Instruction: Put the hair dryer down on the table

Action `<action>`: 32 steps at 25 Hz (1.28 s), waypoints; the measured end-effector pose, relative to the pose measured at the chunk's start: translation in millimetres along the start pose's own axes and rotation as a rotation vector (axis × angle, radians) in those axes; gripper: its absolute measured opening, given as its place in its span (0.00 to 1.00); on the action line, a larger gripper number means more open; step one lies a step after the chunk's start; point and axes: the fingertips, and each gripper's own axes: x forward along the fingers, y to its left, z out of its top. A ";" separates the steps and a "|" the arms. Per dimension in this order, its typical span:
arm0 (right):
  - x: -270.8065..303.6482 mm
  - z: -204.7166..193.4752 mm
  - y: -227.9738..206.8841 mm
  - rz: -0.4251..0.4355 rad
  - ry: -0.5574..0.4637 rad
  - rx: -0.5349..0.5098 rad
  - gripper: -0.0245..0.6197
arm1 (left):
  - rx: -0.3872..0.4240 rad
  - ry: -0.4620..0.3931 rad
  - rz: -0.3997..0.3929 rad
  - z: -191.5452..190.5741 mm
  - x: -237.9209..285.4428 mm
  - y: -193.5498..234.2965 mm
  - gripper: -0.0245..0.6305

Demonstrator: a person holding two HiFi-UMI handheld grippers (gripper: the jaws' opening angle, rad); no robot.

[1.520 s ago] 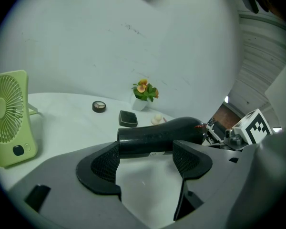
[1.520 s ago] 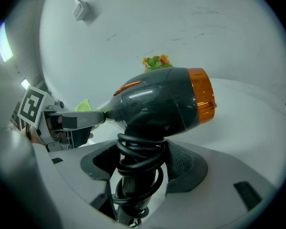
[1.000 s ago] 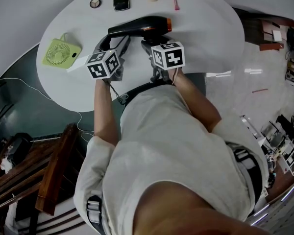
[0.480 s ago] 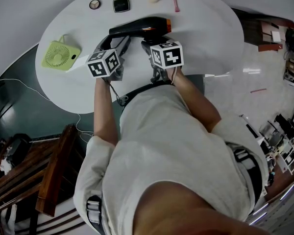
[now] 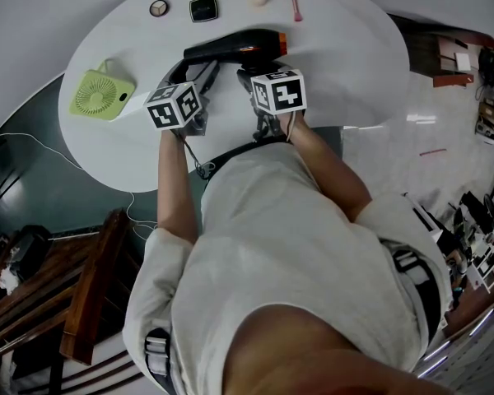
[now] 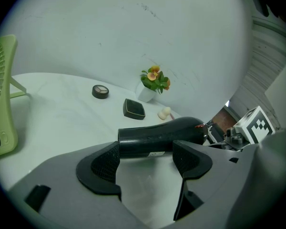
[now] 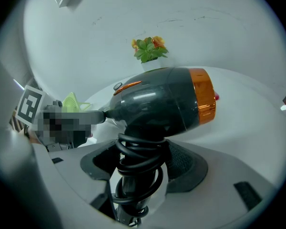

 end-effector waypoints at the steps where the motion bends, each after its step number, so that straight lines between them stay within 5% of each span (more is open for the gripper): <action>1: 0.3 -0.1 -0.3 0.000 0.002 0.001 0.48 | 0.000 0.000 0.001 -0.1 0.3 0.1 0.59; 32: 8.7 -2.8 -6.8 -0.013 0.042 0.024 0.48 | 0.004 0.017 0.026 -1.0 7.6 2.9 0.59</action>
